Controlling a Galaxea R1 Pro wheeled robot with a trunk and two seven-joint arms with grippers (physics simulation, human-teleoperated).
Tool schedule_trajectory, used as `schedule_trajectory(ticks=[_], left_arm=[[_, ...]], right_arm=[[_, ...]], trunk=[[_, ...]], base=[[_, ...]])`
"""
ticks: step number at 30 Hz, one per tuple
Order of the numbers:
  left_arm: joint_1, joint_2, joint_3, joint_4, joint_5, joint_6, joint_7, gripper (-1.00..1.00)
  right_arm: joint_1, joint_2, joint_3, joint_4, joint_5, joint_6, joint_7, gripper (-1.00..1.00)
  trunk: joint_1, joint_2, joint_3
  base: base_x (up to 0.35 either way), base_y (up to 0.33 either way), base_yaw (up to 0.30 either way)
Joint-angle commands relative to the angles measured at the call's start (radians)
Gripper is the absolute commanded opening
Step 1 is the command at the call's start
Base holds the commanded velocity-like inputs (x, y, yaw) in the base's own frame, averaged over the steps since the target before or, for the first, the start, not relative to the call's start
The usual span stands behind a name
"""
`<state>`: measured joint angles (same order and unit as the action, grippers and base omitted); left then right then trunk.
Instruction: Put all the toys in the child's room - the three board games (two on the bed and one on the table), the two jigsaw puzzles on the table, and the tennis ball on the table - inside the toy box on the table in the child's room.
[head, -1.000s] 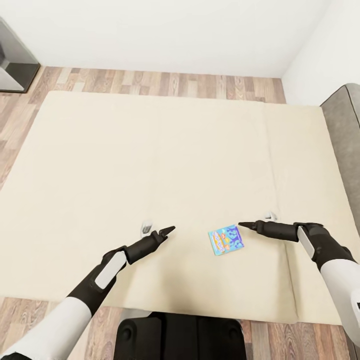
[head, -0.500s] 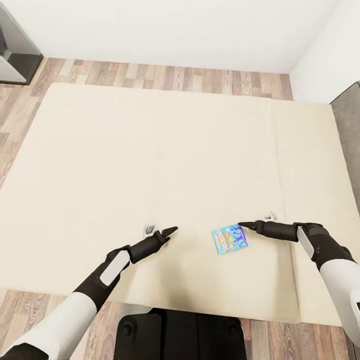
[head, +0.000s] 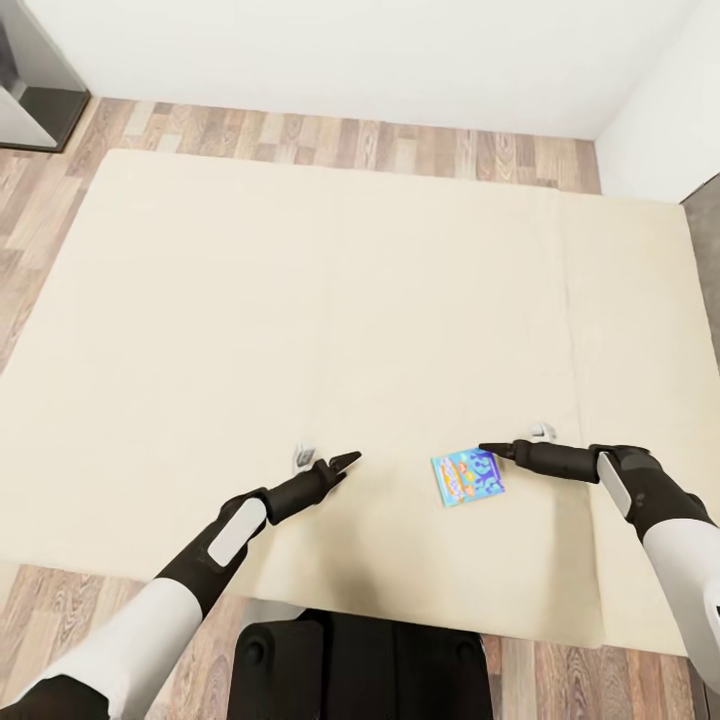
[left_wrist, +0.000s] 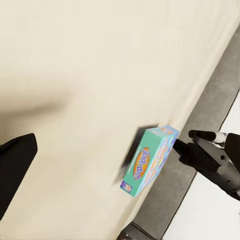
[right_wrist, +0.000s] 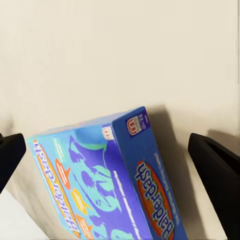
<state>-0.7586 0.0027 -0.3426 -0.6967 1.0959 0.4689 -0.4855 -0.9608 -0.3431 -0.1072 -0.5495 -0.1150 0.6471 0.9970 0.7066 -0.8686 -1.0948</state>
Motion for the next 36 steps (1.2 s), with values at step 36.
schedule_trajectory(ticks=[36], left_arm=[[-0.007,-0.013,-0.003,0.006,0.000,0.004,0.001,1.00]], right_arm=[[0.007,-0.007,-0.058,-0.007,-0.004,-0.042,-0.004,1.00]], trunk=[[0.000,-0.001,-0.010]], base=[[0.000,0.000,-0.036]])
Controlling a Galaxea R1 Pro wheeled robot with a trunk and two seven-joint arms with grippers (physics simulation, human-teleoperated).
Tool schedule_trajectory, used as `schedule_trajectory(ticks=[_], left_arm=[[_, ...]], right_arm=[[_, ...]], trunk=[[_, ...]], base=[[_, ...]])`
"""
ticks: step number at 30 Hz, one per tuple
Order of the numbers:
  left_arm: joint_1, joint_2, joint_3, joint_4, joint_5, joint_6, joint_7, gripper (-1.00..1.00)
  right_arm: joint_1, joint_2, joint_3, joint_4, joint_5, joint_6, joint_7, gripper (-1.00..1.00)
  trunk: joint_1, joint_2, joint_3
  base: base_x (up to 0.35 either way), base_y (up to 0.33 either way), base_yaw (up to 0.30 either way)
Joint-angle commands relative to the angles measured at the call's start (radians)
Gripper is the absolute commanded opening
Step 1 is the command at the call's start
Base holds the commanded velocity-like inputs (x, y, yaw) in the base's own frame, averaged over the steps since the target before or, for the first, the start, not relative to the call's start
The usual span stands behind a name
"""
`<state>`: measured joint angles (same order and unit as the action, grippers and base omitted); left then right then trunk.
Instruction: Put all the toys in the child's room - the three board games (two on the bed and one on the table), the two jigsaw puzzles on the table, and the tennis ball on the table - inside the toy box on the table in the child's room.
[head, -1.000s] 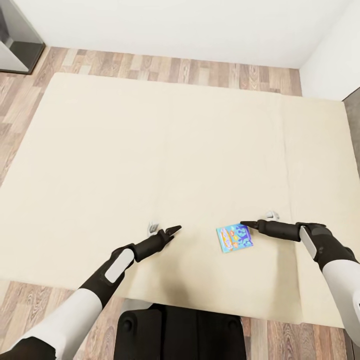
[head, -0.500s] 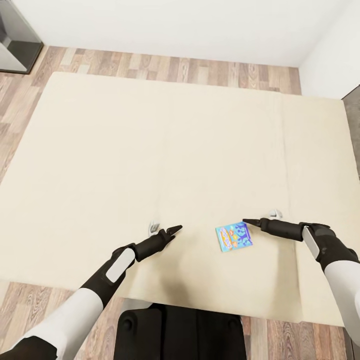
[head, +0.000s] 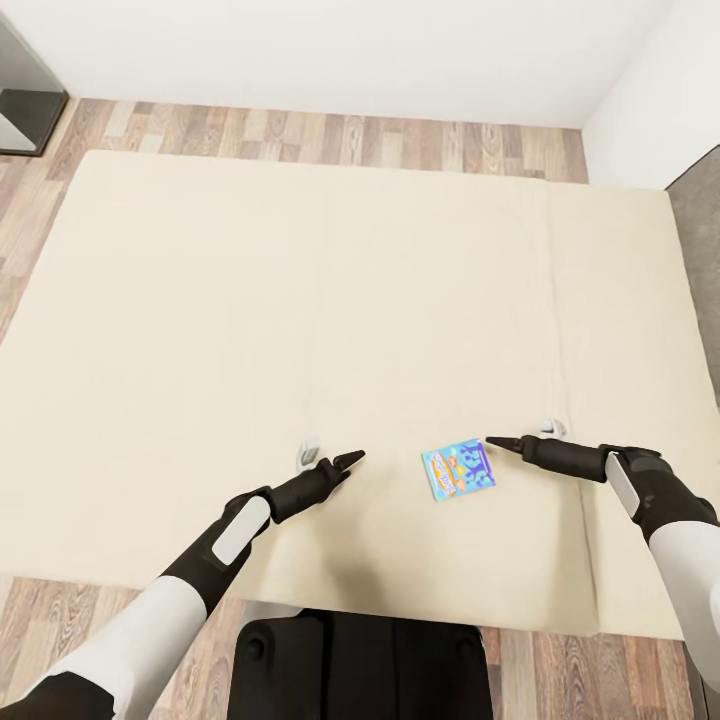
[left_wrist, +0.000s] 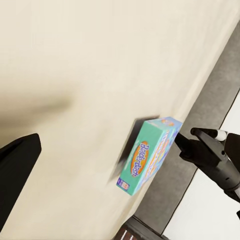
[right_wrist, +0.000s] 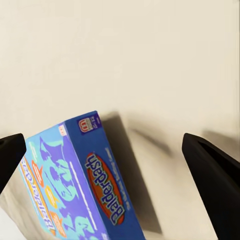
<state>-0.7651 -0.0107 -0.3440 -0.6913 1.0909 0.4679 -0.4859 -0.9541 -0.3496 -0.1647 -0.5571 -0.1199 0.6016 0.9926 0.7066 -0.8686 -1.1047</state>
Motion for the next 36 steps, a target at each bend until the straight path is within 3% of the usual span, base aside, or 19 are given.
schedule_trajectory(ticks=[1,26,36], left_arm=[[0.000,0.000,-0.001,0.001,0.005,0.005,0.002,1.00],[0.000,-0.018,-0.007,0.001,0.005,0.009,-0.032,1.00],[-0.002,-0.023,-0.065,0.010,0.002,0.011,-0.090,1.00]], right_arm=[[0.000,0.000,-0.001,0.000,0.001,0.003,0.000,1.00],[0.000,0.007,0.000,0.004,-0.002,0.004,0.007,1.00],[0.004,0.015,0.001,0.010,-0.003,0.003,0.008,1.00]], trunk=[[0.000,-0.001,0.000],[0.000,-0.001,-0.001],[0.000,-0.001,-0.001]], base=[[0.000,0.000,-0.036],[0.000,0.000,-0.009],[0.000,0.000,0.000]])
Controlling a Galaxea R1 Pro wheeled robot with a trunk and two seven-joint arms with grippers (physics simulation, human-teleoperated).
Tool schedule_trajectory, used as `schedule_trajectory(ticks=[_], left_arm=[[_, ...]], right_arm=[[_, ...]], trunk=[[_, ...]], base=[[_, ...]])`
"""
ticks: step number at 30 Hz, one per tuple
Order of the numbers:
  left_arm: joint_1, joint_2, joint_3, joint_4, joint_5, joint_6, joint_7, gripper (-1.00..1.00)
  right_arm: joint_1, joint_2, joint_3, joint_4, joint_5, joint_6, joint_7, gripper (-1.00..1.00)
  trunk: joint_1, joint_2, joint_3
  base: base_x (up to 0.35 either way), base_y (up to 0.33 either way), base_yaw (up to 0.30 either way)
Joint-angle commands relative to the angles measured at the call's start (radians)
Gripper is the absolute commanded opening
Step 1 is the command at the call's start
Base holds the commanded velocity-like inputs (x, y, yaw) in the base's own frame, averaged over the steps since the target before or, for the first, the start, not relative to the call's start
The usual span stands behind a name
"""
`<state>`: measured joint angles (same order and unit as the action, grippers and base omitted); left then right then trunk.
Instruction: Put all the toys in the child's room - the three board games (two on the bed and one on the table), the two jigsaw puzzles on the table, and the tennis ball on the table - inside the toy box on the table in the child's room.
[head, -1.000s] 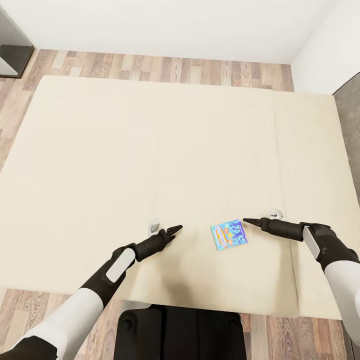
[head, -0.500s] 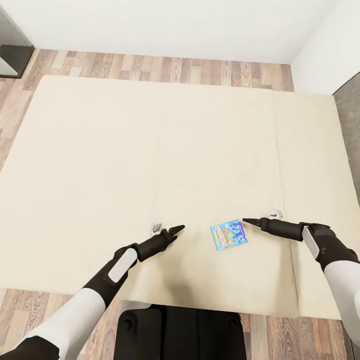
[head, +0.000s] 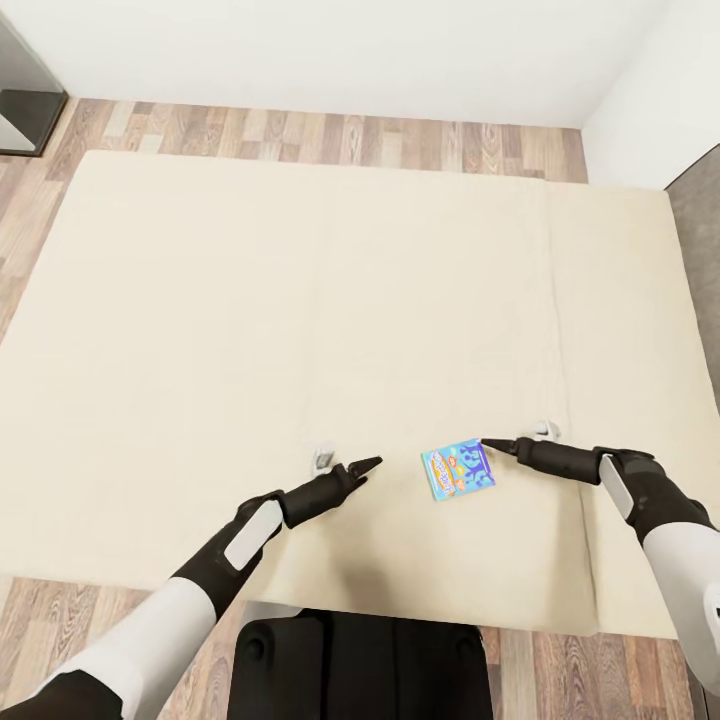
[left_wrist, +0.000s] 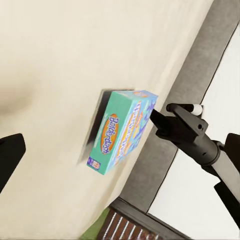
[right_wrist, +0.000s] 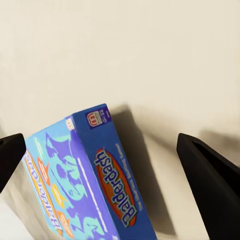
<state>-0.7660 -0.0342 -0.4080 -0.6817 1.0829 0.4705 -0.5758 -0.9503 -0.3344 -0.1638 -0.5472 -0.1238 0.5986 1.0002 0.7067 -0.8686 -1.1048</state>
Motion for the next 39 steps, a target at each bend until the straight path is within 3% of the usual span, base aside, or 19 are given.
schedule_trajectory(ticks=[1,12,39], left_arm=[[-0.001,0.000,-0.001,0.001,0.010,0.008,0.000,1.00],[-0.026,-0.012,-0.028,0.045,0.010,0.005,-0.017,1.00],[-0.035,-0.013,-0.034,0.063,0.009,-0.002,-0.022,1.00]], right_arm=[[0.000,0.000,0.000,0.001,0.001,0.006,0.001,1.00],[0.003,0.000,0.000,0.002,0.001,0.007,0.001,1.00],[0.010,0.001,0.000,-0.004,0.001,0.007,0.000,1.00]], trunk=[[0.000,-0.001,0.000],[0.000,-0.001,0.000],[0.000,-0.001,0.000]], base=[[0.000,0.000,0.000],[0.000,0.000,0.000],[0.000,0.000,-0.069]])
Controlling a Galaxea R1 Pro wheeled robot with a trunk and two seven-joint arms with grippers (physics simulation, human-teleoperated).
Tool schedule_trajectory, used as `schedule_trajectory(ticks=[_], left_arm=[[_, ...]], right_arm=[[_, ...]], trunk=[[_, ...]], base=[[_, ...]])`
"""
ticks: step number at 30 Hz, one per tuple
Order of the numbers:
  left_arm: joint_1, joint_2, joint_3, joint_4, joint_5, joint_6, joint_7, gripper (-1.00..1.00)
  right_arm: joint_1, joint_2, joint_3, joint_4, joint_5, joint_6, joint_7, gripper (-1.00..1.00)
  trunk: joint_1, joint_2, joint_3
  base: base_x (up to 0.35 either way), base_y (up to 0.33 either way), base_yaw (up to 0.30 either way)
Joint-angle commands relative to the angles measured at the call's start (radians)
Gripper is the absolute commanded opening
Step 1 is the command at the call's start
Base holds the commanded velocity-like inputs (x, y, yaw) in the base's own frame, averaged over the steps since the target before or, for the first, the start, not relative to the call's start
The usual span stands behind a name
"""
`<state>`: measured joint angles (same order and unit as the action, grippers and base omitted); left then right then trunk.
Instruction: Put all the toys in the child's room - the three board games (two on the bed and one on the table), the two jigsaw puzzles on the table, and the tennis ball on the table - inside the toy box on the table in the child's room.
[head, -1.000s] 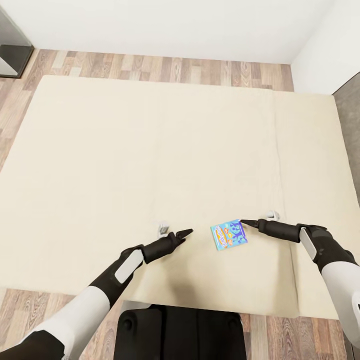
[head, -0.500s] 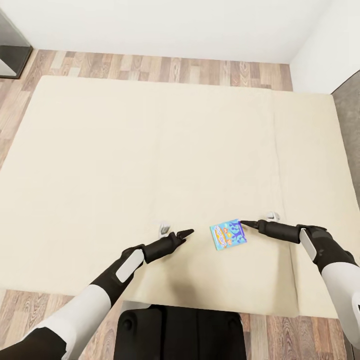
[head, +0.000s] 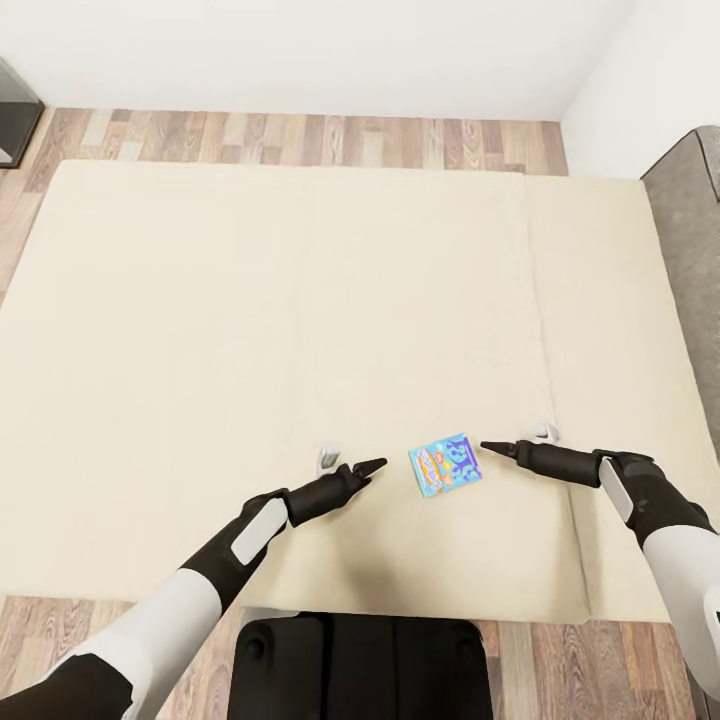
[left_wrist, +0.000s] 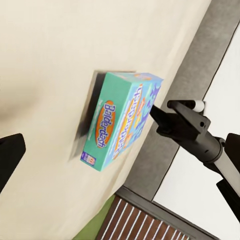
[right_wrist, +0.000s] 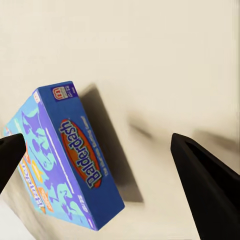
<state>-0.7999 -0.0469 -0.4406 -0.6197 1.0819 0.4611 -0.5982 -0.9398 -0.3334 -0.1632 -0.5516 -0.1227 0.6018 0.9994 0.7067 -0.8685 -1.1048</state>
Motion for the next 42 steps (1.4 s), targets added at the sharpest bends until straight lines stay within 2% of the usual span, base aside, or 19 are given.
schedule_trajectory(ticks=[1,17,42], left_arm=[[-0.001,0.000,-0.002,0.001,0.010,0.007,0.000,1.00],[-0.001,0.001,-0.001,0.004,0.010,0.003,0.001,1.00],[-0.001,-0.002,-0.003,0.005,0.010,-0.002,0.001,1.00]], right_arm=[[0.000,0.000,-0.001,0.000,0.000,0.004,0.001,1.00],[0.002,0.001,0.000,-0.002,0.000,0.006,0.001,1.00],[0.003,0.000,-0.001,-0.002,0.000,0.007,0.003,1.00]], trunk=[[0.000,-0.001,0.000],[0.000,-0.001,-0.004],[0.000,-0.001,-0.035]], base=[[0.000,0.000,-0.038],[0.000,0.000,-0.017],[0.000,0.000,-0.050]])
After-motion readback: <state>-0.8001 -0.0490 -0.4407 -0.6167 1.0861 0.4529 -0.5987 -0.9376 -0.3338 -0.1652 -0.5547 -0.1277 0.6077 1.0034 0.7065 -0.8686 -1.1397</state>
